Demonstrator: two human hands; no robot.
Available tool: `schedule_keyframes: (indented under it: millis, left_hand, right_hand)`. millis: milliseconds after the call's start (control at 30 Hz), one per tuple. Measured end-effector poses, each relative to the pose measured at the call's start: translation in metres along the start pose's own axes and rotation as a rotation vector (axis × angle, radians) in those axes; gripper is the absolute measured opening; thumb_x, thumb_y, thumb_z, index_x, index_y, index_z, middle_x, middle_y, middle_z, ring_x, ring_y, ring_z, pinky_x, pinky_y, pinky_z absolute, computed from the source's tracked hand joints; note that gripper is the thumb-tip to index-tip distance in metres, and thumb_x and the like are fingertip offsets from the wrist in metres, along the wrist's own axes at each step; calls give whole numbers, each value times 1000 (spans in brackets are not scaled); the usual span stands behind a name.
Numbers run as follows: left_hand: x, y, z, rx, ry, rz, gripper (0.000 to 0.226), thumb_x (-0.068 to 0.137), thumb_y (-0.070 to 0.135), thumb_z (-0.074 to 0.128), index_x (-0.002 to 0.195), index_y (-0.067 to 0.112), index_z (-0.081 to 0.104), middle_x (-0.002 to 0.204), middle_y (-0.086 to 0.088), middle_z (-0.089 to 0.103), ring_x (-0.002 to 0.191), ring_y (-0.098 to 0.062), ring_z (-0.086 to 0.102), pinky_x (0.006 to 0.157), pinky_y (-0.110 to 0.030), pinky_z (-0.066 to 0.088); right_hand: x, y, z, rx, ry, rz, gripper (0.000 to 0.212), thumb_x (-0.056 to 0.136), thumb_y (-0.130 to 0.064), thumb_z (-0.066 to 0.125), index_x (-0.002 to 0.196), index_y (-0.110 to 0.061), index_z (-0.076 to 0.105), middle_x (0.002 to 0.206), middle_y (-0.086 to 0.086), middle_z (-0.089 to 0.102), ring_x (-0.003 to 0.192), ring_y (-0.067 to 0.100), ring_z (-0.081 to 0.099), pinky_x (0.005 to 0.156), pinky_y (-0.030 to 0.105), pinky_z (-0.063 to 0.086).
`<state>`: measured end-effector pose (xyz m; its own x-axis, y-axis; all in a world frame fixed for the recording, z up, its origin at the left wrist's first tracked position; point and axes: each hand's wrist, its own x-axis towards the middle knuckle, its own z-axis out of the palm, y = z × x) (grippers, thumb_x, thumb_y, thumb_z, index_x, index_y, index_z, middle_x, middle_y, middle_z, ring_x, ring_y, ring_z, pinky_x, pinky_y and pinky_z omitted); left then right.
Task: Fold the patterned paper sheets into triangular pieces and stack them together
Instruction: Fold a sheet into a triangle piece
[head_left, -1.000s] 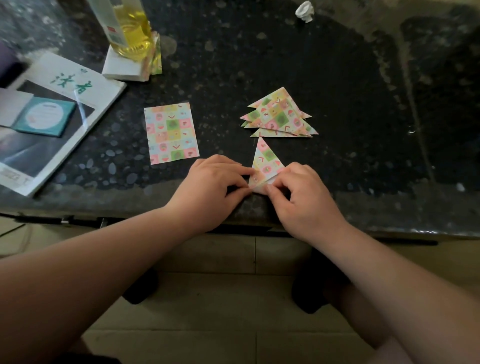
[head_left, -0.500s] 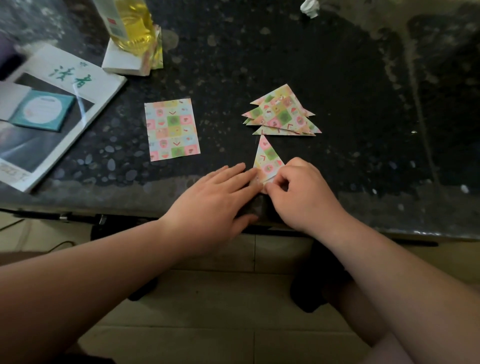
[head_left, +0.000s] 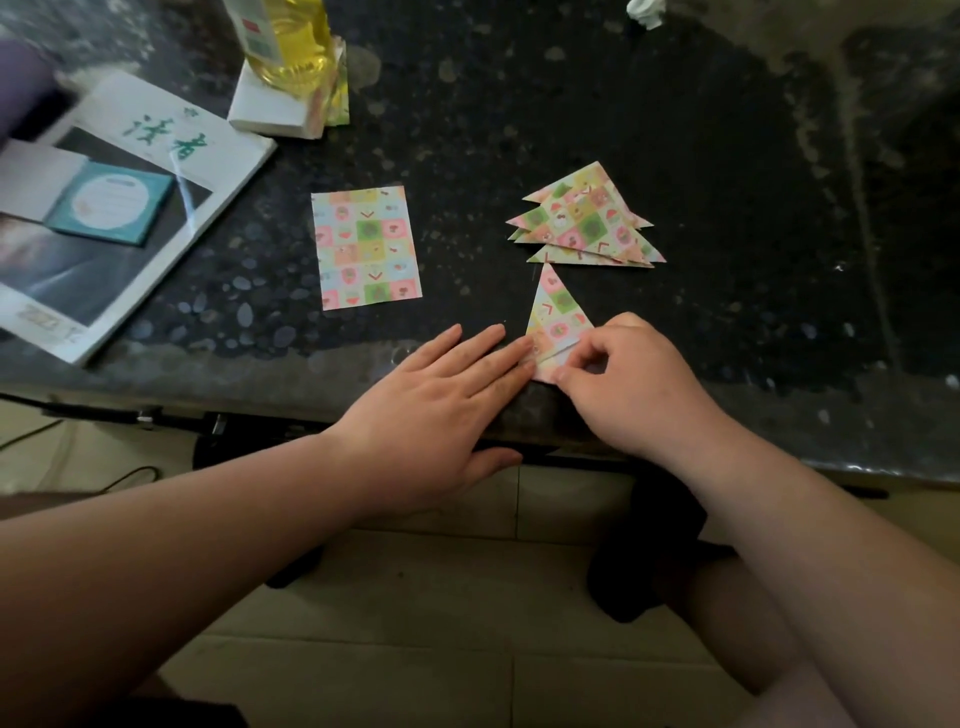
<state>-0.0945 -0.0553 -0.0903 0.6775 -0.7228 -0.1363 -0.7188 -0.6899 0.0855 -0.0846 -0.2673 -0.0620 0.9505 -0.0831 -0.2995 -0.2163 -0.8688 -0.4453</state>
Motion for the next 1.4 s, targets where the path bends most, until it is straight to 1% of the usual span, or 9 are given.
schedule_keyframes:
  millis: [133,300,467,567,667,900,1133,1300,1400]
  left_hand:
    - [1,2,1,15,15,-9,83,98,68,24,162,15,23,169,-2,18,157,-22,11,128,-44,10]
    - [1,4,2,-4,14,0,83,98,69,26,164,19,18,170,-3,14,158,-24,6,128,-46,8]
    - [0,2,2,-2,-17,32,81,99,70,25,165,27,5,172,-1,1,158,-23,-6,128,-45,-1]
    - [0,-2,-1,-11,-18,45,83,97,70,21,164,24,9,171,0,4,158,-21,-4,127,-43,-3]
    - [0,-3,-2,-21,-18,49,83,96,70,21,164,23,12,171,0,6,158,-21,-2,127,-43,-1]
    - [0,-1,-3,-33,-25,39,84,95,70,17,164,22,11,171,0,5,158,-21,-3,128,-43,-1]
    - [1,2,-1,-28,3,5,85,95,69,19,163,18,18,170,-1,12,158,-21,5,128,-44,6]
    - [2,3,0,-9,-4,-12,84,97,69,21,163,18,19,170,-1,13,158,-21,6,128,-43,5]
    - [3,6,-1,6,1,-25,84,96,69,22,161,17,26,169,-3,20,157,-23,13,127,-45,10]
  right_hand:
    - [0,-1,1,24,4,14,18,92,-27,66,75,-25,68,107,-1,54,104,20,55,82,31,45]
    - [-2,-7,5,-55,33,25,20,96,-29,61,79,-21,66,111,2,52,110,24,52,92,41,52]
    - [-2,-10,4,-88,31,33,21,96,-32,61,79,-21,66,108,1,51,107,22,52,87,40,52]
    - [-3,-10,4,-91,32,26,22,95,-33,62,76,-22,66,105,0,50,103,21,53,86,42,54]
    - [-3,-10,4,-88,38,21,22,96,-31,60,77,-21,65,105,1,50,103,22,53,84,39,53]
    - [-3,-10,5,-94,40,23,21,97,-31,60,79,-21,66,107,1,51,105,21,52,85,39,53]
    - [-3,-9,6,-92,47,19,20,96,-30,59,80,-21,66,108,1,51,105,21,52,86,38,52]
    - [-4,-10,4,-88,42,22,21,97,-30,58,80,-20,67,108,2,51,106,22,52,88,42,53]
    - [-4,-11,3,-94,34,19,22,98,-29,57,83,-18,68,108,2,51,106,22,52,87,41,53]
